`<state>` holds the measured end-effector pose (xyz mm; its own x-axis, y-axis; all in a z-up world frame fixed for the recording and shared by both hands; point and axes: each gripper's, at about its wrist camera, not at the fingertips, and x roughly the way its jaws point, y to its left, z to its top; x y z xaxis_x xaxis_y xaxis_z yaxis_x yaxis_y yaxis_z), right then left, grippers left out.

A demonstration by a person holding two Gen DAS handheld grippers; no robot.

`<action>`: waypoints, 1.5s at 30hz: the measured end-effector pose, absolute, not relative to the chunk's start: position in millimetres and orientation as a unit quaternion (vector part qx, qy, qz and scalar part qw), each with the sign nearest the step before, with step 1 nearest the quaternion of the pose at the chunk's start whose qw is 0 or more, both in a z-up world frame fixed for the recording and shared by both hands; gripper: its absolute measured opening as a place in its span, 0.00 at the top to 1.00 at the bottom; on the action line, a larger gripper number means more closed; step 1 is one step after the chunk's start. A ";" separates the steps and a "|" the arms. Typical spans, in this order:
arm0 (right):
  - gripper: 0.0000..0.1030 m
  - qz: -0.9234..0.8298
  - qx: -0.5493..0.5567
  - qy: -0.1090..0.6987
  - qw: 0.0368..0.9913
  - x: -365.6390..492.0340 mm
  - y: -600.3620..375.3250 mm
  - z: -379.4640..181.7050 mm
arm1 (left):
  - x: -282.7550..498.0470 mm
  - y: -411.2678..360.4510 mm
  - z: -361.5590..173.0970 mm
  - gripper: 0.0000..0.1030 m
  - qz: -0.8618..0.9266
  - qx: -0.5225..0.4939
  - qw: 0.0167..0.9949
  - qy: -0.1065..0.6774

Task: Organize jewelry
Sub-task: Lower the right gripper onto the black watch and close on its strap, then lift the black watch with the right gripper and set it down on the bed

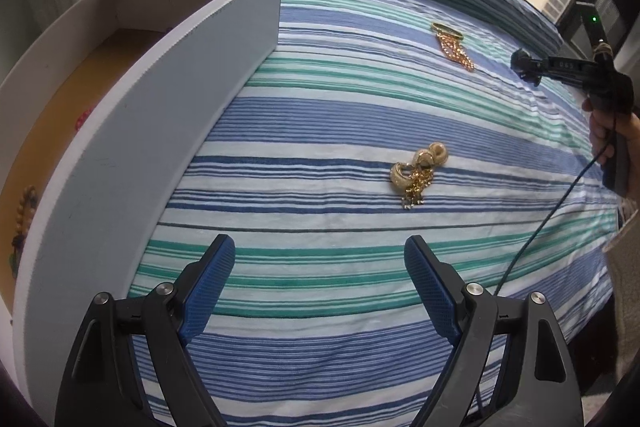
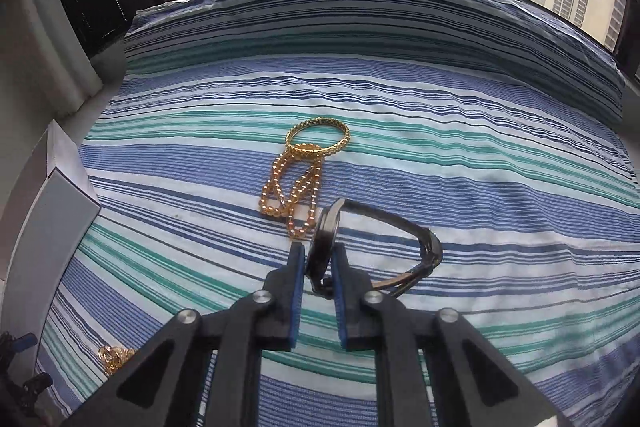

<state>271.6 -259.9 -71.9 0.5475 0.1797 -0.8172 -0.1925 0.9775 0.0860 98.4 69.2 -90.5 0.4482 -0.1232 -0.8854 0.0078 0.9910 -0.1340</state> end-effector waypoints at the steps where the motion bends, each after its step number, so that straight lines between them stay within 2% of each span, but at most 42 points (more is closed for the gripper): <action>1: 0.87 0.111 -0.011 0.460 0.881 254.6 -261.1 -67.9 | 98.3 68.0 -91.3 0.15 -0.041 -0.056 0.849 0.524; 5: 0.87 0.131 -0.031 0.460 0.878 190.5 -255.0 -60.1 | 97.8 62.8 -93.0 0.15 -0.047 -0.057 0.848 0.525; 9: 0.87 0.137 -0.051 0.472 0.869 136.2 -247.5 -78.0 | 95.3 58.4 -92.8 0.15 -0.052 -0.054 0.847 0.526; 14: 0.86 0.118 -0.077 0.482 0.865 110.4 -231.9 -110.5 | 88.6 57.0 -88.8 0.15 -0.053 -0.051 0.849 0.523; 18: 0.81 0.103 -0.073 0.481 0.867 105.6 -232.7 -118.8 | 82.8 62.0 -85.0 0.15 -0.047 -0.051 0.853 0.518; 20: 0.62 0.105 -0.064 0.484 0.866 105.0 -233.5 -117.9 | 81.1 65.4 -85.1 0.15 -0.044 -0.054 0.852 0.519; 22: 0.52 0.101 -0.062 0.479 0.870 102.8 -232.5 -113.4 | 79.5 67.8 -85.5 0.15 -0.041 -0.056 0.852 0.519; 28: 0.47 0.115 -0.044 0.461 0.879 89.2 -228.2 -91.8 | 78.8 68.3 -86.5 0.15 -0.042 -0.054 0.851 0.521; 35: 0.47 0.121 -0.022 0.423 0.898 64.2 -227.7 -62.8 | 85.2 63.3 -89.3 0.15 -0.046 -0.041 0.849 0.525; 45: 0.47 0.049 0.026 0.400 0.915 22.2 -286.0 -55.4 | 105.4 33.8 -100.0 0.12 -0.104 0.005 0.843 0.528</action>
<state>22.2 -286.0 -55.4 0.6746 0.1104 -0.7299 -0.0686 0.9939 0.0869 105.4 33.8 -100.0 0.4210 -0.1702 -0.8909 0.1811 0.9782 -0.1013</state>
